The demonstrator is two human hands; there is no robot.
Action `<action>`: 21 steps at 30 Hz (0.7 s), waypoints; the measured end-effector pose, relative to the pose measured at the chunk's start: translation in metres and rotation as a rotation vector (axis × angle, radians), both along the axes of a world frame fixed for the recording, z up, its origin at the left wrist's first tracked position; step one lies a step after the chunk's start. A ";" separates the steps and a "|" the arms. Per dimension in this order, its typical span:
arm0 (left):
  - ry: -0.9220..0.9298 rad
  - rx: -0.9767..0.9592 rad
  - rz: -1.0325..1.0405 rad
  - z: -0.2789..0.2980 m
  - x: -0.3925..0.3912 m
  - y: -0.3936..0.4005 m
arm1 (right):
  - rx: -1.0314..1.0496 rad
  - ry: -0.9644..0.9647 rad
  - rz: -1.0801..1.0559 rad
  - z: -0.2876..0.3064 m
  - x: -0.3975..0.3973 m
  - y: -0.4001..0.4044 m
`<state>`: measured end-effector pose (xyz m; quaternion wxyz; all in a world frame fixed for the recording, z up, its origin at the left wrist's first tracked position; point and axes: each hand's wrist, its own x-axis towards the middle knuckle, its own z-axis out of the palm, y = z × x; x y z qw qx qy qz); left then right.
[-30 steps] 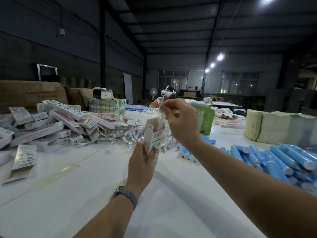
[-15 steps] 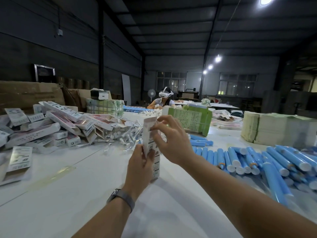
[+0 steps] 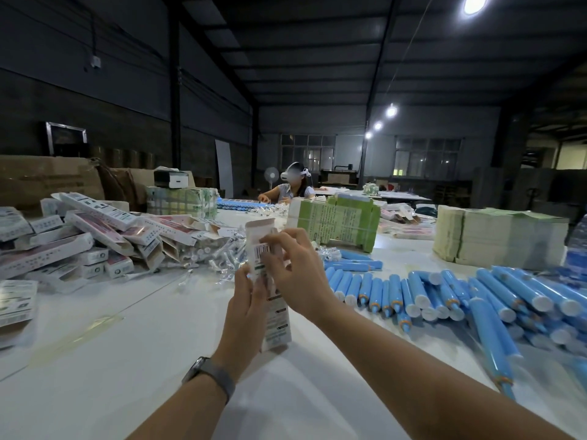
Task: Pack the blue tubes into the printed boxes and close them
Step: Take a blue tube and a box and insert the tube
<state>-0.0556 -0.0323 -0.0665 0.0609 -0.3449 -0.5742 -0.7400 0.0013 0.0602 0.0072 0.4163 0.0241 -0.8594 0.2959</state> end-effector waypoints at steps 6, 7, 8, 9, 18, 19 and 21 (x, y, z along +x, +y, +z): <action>0.120 0.007 0.090 0.006 0.000 -0.001 | -0.047 0.092 0.069 -0.008 0.000 -0.003; 0.127 0.006 0.090 0.008 0.002 -0.002 | -0.065 0.097 0.075 -0.009 0.001 -0.002; 0.133 0.011 0.086 0.009 0.003 -0.003 | -0.096 0.098 0.081 -0.010 0.001 -0.001; 0.145 0.011 0.078 0.011 0.004 -0.004 | -0.136 0.099 0.093 -0.011 0.002 0.000; 0.251 -0.012 0.059 0.016 0.009 -0.007 | -0.229 0.125 0.247 -0.027 0.013 0.004; 0.258 -0.009 0.063 0.017 0.010 -0.008 | -0.235 0.122 0.260 -0.028 0.014 0.003; 0.272 -0.007 0.069 0.018 0.011 -0.009 | -0.228 0.119 0.274 -0.028 0.015 0.001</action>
